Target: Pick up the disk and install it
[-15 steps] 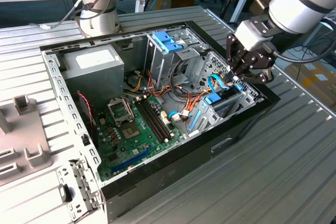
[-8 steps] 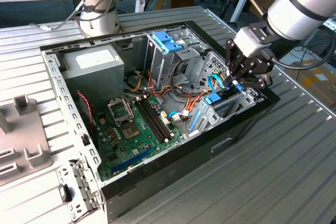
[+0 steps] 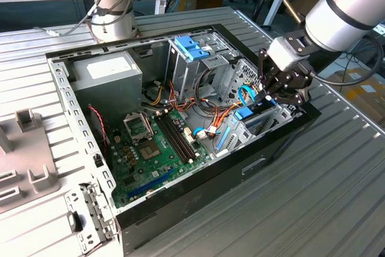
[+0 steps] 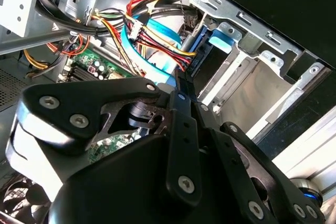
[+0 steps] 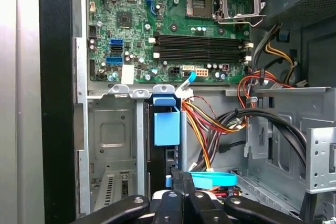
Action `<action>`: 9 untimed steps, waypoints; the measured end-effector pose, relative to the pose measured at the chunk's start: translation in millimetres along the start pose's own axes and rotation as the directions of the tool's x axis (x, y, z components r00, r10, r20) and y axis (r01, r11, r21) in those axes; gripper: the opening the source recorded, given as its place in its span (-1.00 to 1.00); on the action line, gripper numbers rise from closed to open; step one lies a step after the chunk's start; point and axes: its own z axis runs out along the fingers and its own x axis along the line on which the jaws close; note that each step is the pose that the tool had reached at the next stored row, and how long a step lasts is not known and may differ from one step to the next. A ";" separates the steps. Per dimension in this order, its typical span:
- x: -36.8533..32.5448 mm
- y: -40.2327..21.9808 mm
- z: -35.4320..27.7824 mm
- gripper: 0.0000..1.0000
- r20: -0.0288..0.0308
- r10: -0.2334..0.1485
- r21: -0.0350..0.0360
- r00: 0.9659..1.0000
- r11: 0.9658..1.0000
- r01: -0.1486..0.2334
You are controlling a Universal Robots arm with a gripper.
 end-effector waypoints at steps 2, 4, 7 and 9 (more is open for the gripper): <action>0.8 0.1 0.6 -0.79 0.001 0.000 0.000 1.000 1.000 0.000; 0.6 0.0 -0.8 -0.79 0.002 0.000 0.000 1.000 1.000 0.000; -0.6 -3.0 -7.2 -0.79 0.002 0.000 0.000 1.000 1.000 0.000; -0.8 -7.6 -8.6 -0.79 0.003 0.000 0.000 1.000 1.000 0.000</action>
